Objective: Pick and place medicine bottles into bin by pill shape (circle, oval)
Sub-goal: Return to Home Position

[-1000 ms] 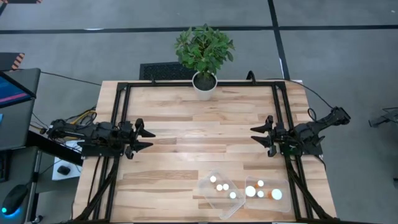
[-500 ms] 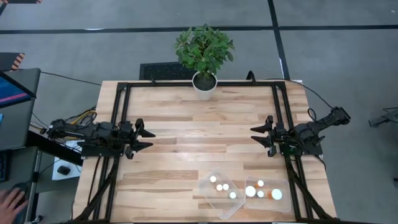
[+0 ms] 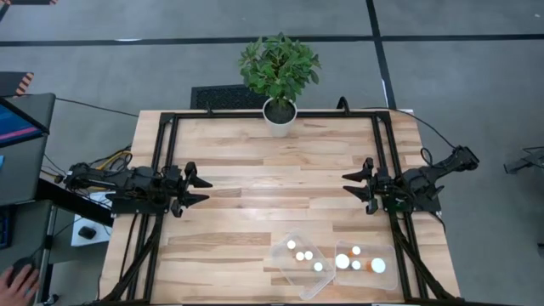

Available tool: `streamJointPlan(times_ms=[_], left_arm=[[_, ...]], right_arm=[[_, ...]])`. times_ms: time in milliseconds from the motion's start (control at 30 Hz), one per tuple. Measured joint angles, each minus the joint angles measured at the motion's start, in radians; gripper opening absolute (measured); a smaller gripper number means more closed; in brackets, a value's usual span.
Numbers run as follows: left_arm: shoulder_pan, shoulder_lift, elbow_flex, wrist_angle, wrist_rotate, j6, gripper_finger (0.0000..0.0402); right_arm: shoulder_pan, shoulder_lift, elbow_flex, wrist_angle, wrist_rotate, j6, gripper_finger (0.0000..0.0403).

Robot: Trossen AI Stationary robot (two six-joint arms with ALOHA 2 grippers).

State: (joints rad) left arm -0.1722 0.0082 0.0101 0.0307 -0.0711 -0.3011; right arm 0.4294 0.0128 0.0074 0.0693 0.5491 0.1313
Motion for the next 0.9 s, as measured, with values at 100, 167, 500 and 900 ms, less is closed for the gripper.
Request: streamJointPlan(times_ms=[100, 167, 500, 900], left_arm=[[0.000, 0.000, 0.000, 0.000, 0.000, 0.000, 0.0198], [0.000, 0.000, 0.000, 0.000, 0.000, 0.000, 0.0198], [0.000, 0.000, 0.000, 0.000, 0.000, 0.000, 0.0198], [0.000, 0.000, 0.000, 0.000, 0.000, 0.001, 0.0198]], right_arm=[[0.000, 0.000, 0.000, 0.000, 0.000, 0.000, 0.0191], [0.000, 0.000, 0.000, 0.000, 0.000, 0.000, 0.0191], [0.000, 0.000, 0.000, 0.000, 0.000, 0.000, 0.0186], [0.000, 0.000, 0.000, 0.000, 0.000, 0.000, 0.0189]])
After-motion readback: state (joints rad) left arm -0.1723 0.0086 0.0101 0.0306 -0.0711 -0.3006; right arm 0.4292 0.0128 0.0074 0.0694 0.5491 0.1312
